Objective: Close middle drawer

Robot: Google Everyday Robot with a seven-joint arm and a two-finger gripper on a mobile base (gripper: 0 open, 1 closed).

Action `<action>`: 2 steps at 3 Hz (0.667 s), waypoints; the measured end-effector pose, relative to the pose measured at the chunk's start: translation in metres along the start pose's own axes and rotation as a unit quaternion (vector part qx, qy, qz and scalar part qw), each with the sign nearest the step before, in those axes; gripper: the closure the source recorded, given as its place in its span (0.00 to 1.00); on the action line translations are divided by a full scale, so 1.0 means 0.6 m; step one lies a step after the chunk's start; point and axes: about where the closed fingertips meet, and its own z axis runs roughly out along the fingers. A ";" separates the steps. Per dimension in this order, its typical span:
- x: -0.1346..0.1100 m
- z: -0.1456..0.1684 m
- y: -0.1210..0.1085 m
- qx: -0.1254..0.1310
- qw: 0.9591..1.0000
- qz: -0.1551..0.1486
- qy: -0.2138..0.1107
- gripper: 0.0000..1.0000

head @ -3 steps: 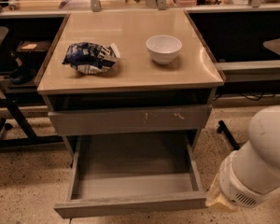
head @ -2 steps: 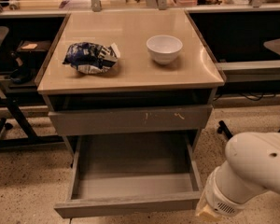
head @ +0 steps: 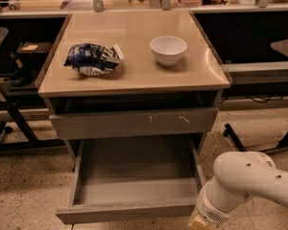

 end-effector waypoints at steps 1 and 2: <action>0.000 0.009 0.000 -0.005 1.000 0.002 -0.001 1.00; 0.001 0.031 -0.004 -0.020 1.000 0.004 -0.013 1.00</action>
Offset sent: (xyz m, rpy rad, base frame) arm 0.0005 0.0071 -0.0384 0.0917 0.0522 -0.0158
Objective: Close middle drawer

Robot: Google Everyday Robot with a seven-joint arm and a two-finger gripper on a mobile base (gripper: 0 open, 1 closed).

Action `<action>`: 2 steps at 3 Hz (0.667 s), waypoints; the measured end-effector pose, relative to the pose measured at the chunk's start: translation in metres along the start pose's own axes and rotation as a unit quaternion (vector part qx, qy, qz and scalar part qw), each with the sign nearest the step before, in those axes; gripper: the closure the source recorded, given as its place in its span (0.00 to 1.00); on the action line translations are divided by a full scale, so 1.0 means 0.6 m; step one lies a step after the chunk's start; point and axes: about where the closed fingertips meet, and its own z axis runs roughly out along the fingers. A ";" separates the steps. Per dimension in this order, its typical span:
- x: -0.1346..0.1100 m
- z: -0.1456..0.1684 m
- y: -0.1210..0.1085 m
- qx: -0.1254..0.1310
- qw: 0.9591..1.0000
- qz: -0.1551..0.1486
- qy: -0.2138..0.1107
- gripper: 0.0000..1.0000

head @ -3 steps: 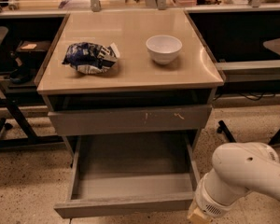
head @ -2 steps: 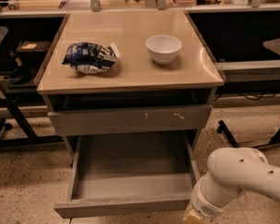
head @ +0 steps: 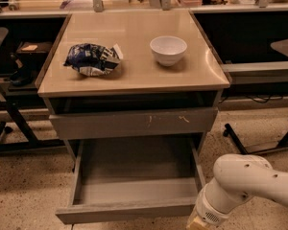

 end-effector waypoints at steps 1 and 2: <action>-0.004 0.062 -0.034 -0.010 1.000 0.011 -0.015 1.00; -0.014 0.117 -0.073 -0.012 0.999 0.024 -0.025 1.00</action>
Offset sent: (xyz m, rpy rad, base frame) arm 0.0549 0.0191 -0.1188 0.0667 0.0143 -0.0913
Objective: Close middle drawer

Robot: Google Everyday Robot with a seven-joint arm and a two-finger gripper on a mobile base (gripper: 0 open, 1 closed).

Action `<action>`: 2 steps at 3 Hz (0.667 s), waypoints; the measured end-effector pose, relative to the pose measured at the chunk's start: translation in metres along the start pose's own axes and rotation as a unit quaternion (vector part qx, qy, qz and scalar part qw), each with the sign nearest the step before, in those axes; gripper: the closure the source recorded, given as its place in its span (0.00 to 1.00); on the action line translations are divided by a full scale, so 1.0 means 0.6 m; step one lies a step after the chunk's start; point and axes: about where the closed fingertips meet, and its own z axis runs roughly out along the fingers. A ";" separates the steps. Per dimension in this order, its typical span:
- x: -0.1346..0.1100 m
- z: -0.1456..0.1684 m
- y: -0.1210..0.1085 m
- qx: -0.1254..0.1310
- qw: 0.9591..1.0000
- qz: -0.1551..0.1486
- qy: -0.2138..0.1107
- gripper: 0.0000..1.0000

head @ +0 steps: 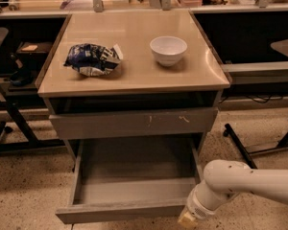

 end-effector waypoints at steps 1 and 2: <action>-0.006 0.037 -0.023 -0.002 1.000 0.008 0.000 1.00; -0.012 0.059 -0.042 -0.003 1.000 0.013 0.001 1.00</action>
Offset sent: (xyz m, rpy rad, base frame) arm 0.0330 0.0106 -0.0547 -0.0073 0.0166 -0.0348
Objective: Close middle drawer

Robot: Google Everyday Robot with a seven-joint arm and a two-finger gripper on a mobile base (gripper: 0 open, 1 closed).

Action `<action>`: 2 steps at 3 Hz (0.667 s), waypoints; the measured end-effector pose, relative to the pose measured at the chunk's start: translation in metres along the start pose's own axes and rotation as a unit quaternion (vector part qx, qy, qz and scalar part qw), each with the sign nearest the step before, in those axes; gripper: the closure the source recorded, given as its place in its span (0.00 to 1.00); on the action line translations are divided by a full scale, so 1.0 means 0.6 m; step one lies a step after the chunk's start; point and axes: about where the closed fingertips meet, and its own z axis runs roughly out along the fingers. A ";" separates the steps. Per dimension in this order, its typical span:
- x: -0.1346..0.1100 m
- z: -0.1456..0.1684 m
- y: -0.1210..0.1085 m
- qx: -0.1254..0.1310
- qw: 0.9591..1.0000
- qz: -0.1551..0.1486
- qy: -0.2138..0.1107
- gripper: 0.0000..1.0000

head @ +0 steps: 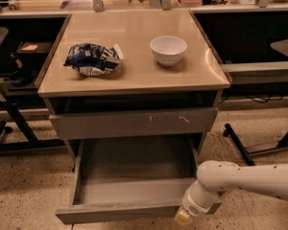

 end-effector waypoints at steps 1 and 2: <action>0.000 0.001 0.000 -0.001 1.000 0.000 0.000 0.82; 0.000 0.001 0.000 -0.001 1.000 0.000 0.000 0.59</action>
Offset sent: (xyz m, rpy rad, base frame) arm -0.0001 0.0003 -0.0006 0.0004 0.0011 0.0002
